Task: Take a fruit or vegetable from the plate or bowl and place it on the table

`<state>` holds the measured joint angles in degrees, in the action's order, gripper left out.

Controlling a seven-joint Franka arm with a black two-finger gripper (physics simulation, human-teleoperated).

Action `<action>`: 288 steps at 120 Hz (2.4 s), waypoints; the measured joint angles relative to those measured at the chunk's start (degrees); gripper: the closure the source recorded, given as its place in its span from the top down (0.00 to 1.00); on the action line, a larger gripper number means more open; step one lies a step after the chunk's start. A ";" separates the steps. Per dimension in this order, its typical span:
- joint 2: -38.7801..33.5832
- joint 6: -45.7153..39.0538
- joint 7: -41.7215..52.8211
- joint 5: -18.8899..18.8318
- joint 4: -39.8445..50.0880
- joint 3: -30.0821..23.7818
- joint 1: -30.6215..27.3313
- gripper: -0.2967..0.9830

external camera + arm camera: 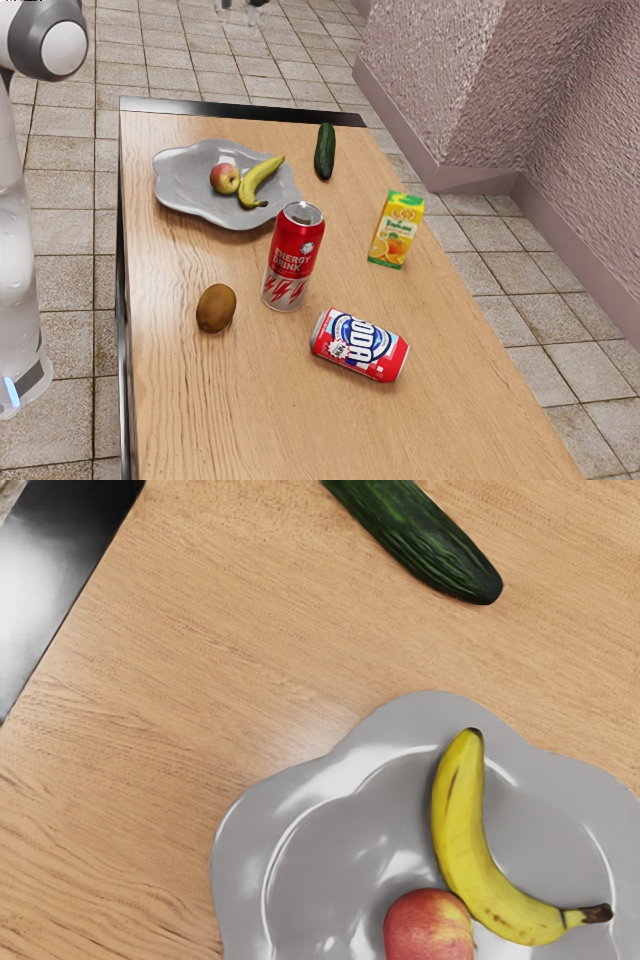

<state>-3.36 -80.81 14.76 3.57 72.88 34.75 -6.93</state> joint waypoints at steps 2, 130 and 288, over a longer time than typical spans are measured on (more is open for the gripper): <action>-0.30 0.42 0.02 -0.18 -2.15 -0.96 -0.40 0.75; -19.74 -15.06 0.36 -4.16 44.27 -29.76 -10.56 0.75; -11.04 -42.96 -1.28 -4.30 58.42 -26.05 -12.38 0.75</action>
<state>-14.40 -123.76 13.48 -0.73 131.30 8.70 -19.31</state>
